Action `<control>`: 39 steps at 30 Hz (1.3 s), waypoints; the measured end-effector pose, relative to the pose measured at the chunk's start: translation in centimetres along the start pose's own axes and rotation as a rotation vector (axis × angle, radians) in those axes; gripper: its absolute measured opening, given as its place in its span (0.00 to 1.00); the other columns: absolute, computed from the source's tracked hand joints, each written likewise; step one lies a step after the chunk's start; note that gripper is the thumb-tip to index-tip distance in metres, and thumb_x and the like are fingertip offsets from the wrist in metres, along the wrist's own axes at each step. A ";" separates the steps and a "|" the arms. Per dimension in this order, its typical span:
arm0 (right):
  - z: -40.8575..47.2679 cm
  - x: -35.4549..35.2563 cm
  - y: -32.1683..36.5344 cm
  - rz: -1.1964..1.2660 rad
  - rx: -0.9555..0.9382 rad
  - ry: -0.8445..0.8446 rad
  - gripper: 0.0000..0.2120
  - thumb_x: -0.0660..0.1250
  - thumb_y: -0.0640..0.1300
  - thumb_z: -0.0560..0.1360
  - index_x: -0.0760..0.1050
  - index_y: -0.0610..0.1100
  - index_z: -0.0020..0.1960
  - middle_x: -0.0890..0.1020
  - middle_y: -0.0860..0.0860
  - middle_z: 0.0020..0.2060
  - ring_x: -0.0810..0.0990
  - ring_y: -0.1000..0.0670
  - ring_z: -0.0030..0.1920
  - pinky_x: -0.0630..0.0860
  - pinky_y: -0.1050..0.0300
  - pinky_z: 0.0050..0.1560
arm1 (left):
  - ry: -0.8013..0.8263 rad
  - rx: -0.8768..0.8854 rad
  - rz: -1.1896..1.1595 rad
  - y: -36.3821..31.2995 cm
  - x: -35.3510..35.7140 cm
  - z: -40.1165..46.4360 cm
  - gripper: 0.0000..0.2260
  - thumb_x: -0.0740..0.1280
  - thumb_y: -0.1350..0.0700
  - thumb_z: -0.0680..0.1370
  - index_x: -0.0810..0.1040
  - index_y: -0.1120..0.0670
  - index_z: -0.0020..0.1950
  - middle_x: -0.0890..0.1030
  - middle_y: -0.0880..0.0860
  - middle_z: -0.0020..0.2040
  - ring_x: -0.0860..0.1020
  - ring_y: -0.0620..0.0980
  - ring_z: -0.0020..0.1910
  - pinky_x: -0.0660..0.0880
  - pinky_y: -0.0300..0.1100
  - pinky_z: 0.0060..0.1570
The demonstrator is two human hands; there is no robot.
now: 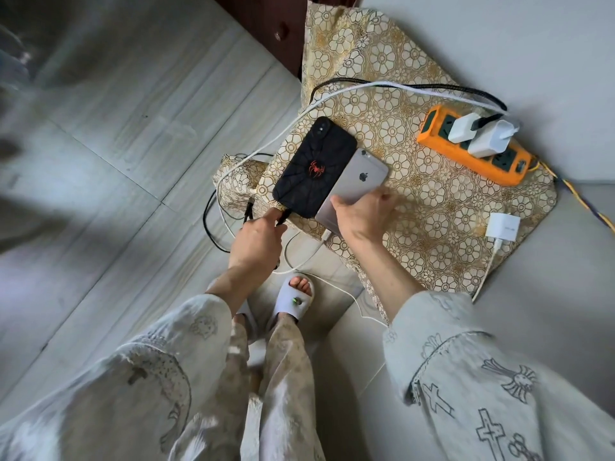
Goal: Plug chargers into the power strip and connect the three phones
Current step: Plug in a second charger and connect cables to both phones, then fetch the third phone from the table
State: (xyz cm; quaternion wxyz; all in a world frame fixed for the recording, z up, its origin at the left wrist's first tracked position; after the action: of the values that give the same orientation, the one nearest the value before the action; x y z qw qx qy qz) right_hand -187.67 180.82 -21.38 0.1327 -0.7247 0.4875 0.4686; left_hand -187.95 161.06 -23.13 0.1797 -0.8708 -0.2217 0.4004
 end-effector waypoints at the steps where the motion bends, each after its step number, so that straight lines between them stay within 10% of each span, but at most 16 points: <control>1: 0.1 0.0 0.0 0.015 0.010 0.014 0.41 0.71 0.51 0.69 0.55 0.32 0.70 0.58 0.36 0.69 0.59 0.35 0.68 0.60 0.45 0.68 | 0.004 0.005 0.018 -0.1 0.0 0.0 0.12 0.58 0.56 0.79 0.70 0.54 0.62 0.82 0.63 0.46 0.78 0.64 0.46 0.75 0.53 0.45; 16: -14.3 -3.0 1.8 0.170 -0.146 0.402 0.22 0.61 0.47 0.78 0.64 0.40 0.69 0.74 0.44 0.65 0.74 0.45 0.62 0.69 0.54 0.62 | -0.017 -0.058 -0.117 4.9 -10.4 -11.6 0.18 0.63 0.55 0.77 0.69 0.55 0.66 0.78 0.58 0.60 0.76 0.56 0.59 0.70 0.45 0.58; 39: -79.4 9.7 29.5 -0.403 -1.513 0.998 0.16 0.64 0.44 0.75 0.73 0.43 0.62 0.81 0.45 0.53 0.79 0.47 0.55 0.70 0.58 0.60 | -1.230 -0.583 -0.756 37.3 -33.0 -66.1 0.13 0.65 0.60 0.76 0.74 0.56 0.60 0.79 0.53 0.47 0.78 0.49 0.46 0.73 0.42 0.52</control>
State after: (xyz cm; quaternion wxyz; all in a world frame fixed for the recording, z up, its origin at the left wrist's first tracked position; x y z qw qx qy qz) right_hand -167.70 109.20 20.36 -0.5218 -0.8070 -0.0825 0.2639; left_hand -146.67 103.37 19.57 -0.0874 -0.3692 -0.6598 0.6486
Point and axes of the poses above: each hand's wrist, its own z-axis towards the middle knuckle, its own x-axis out of the palm, y = z × x, the point moved 9 cm from there along z, towards the middle knuckle
